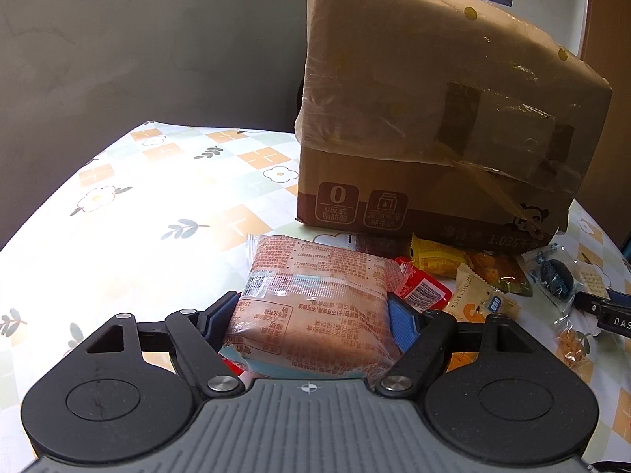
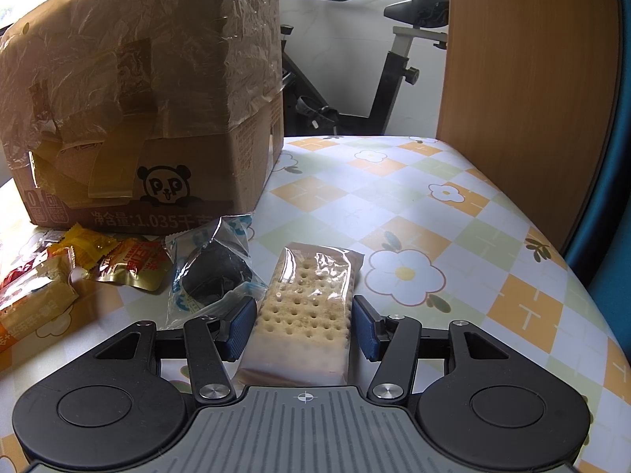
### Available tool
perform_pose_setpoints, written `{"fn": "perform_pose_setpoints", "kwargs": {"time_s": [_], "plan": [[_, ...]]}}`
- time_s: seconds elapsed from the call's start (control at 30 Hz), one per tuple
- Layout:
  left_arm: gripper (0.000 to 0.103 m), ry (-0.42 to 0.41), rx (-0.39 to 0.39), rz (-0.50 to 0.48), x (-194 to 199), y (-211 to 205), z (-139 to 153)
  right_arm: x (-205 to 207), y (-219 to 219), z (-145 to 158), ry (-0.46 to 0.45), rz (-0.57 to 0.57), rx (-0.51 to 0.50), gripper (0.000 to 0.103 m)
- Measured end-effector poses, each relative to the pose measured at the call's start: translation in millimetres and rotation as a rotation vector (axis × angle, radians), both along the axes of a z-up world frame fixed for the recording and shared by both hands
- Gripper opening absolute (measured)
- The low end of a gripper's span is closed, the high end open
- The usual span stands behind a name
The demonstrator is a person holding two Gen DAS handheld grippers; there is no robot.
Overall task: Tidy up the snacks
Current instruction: 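Lift the bread packet with left tool while right tool lifts cracker packet over box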
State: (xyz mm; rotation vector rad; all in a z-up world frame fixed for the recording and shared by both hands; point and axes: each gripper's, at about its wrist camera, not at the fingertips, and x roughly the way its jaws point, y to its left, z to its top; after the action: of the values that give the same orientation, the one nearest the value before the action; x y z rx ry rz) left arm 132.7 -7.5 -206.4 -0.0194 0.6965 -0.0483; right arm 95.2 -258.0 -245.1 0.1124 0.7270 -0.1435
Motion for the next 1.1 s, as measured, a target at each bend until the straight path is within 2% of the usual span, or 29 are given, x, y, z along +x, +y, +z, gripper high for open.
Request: {"fn": "perform_pose_setpoints", "kwargs": {"time_s": [0.33, 0.47, 0.67, 0.77, 0.93, 1.1], "plan": [[0.080, -0.014, -0.031, 0.008, -4, 6, 2, 1, 2, 3, 0.022, 0.000, -0.003, 0.048], [0.080, -0.039, -0.052, 0.019, -8, 11, 6, -13, -4, 8, 0.044, -0.015, 0.048, 0.045], [0.080, -0.036, -0.084, 0.029, -8, 14, 4, -31, -20, 13, 0.049, -0.066, 0.083, 0.043], [0.080, -0.055, -0.086, 0.025, -9, 15, 7, -35, -29, 20, 0.019, -0.097, 0.119, 0.043], [0.080, -0.118, -0.075, 0.040, -12, 20, 20, -31, -31, 44, -0.053, -0.088, 0.133, 0.043], [0.080, -0.241, -0.005, 0.032, -11, 21, 52, -21, -32, 86, -0.176, -0.068, 0.144, 0.043]]}}
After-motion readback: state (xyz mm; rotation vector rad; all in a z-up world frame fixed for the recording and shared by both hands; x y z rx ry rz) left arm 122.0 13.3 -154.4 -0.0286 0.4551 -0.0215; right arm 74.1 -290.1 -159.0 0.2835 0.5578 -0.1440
